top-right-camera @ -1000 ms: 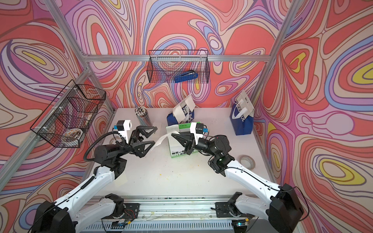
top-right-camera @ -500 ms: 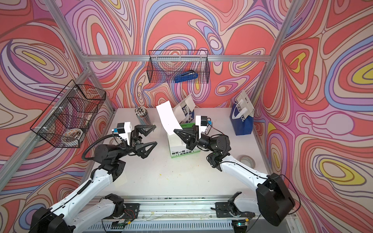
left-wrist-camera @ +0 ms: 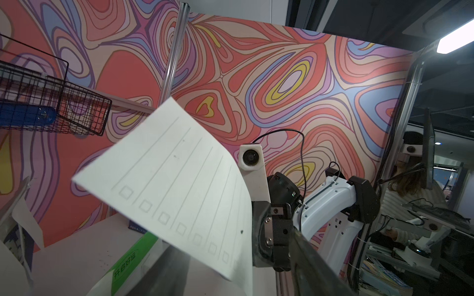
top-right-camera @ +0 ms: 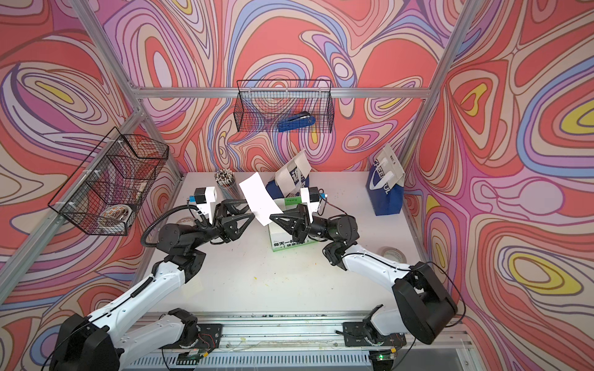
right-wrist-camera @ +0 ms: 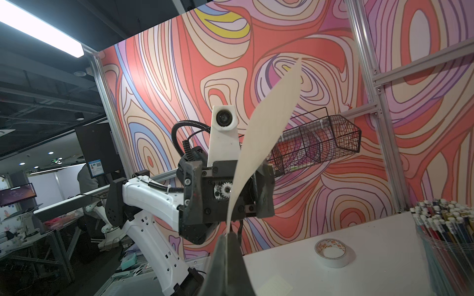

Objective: Staple the receipts to the bags
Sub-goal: Pick up the receipt from the center of the board.

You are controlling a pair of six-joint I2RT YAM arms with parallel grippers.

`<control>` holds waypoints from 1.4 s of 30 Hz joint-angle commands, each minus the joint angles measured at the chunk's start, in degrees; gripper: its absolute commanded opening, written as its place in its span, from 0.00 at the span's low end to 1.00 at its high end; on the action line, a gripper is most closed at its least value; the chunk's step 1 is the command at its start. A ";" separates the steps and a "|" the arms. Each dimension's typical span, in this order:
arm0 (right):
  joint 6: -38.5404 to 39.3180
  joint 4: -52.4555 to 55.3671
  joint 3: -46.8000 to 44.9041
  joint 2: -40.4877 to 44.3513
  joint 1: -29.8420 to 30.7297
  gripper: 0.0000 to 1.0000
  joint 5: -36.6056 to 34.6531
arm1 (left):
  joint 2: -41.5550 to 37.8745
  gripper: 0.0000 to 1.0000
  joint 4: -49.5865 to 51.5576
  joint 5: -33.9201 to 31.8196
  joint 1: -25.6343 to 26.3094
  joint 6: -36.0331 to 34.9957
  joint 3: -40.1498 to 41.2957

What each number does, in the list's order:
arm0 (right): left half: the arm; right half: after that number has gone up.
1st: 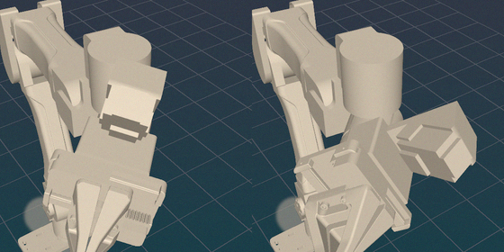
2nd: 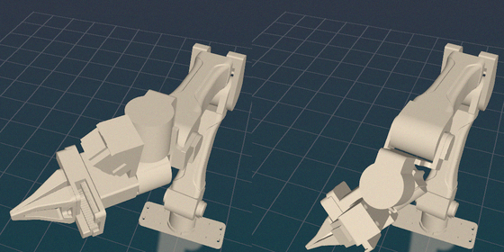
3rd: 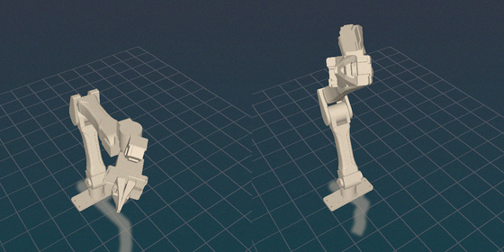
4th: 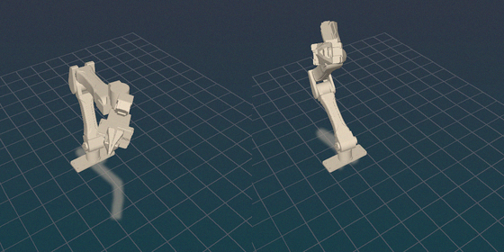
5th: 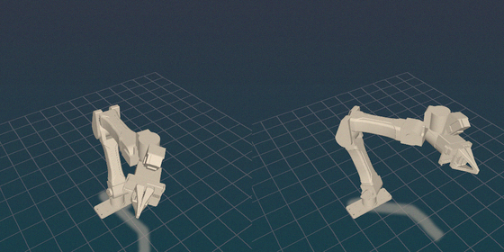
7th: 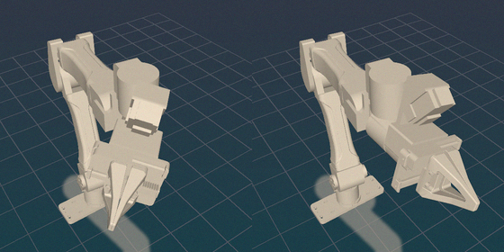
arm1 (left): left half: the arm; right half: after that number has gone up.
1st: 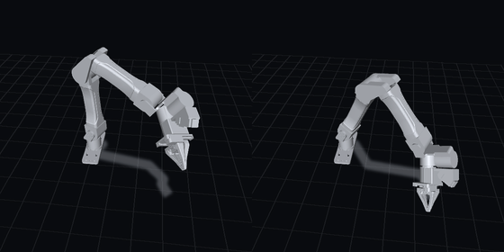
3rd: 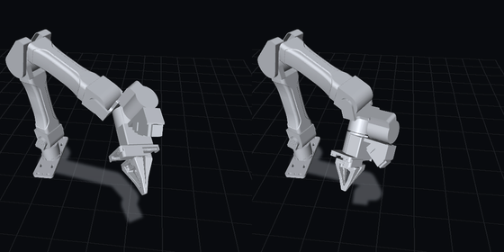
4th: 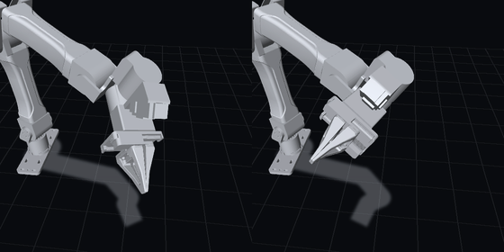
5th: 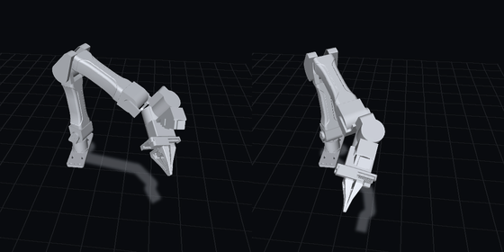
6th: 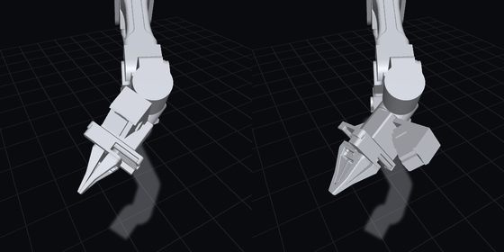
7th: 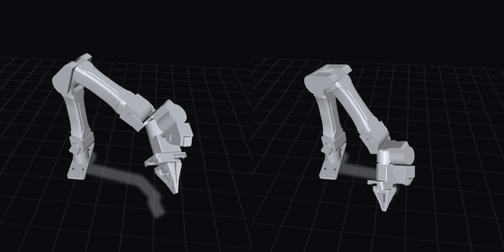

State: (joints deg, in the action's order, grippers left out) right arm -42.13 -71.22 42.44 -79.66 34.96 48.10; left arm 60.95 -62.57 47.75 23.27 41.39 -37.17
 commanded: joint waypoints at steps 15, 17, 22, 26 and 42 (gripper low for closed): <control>21.23 35.62 -4.70 13.84 0.91 0.41 -13.75 | -3.04 0.00 16.64 1.77 0.28 -17.42 -4.10; 29.54 49.73 -2.51 18.41 0.86 0.48 -21.45 | -4.04 0.00 33.87 3.59 0.26 -28.09 -7.97; 53.95 67.11 1.85 23.08 0.81 0.57 -19.74 | -3.75 0.00 50.49 6.43 0.83 -41.15 -11.19; 64.82 77.90 9.22 19.36 0.81 0.59 -17.81 | -1.82 0.00 59.50 9.01 3.47 -47.63 -15.06; 62.91 78.99 13.86 10.89 0.70 0.28 2.66 | 4.93 0.00 53.19 13.16 7.49 -42.90 -17.56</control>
State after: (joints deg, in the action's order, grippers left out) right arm 21.54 7.18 54.57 -68.03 35.68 45.08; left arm 64.64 -7.25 59.07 30.11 -1.50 -52.64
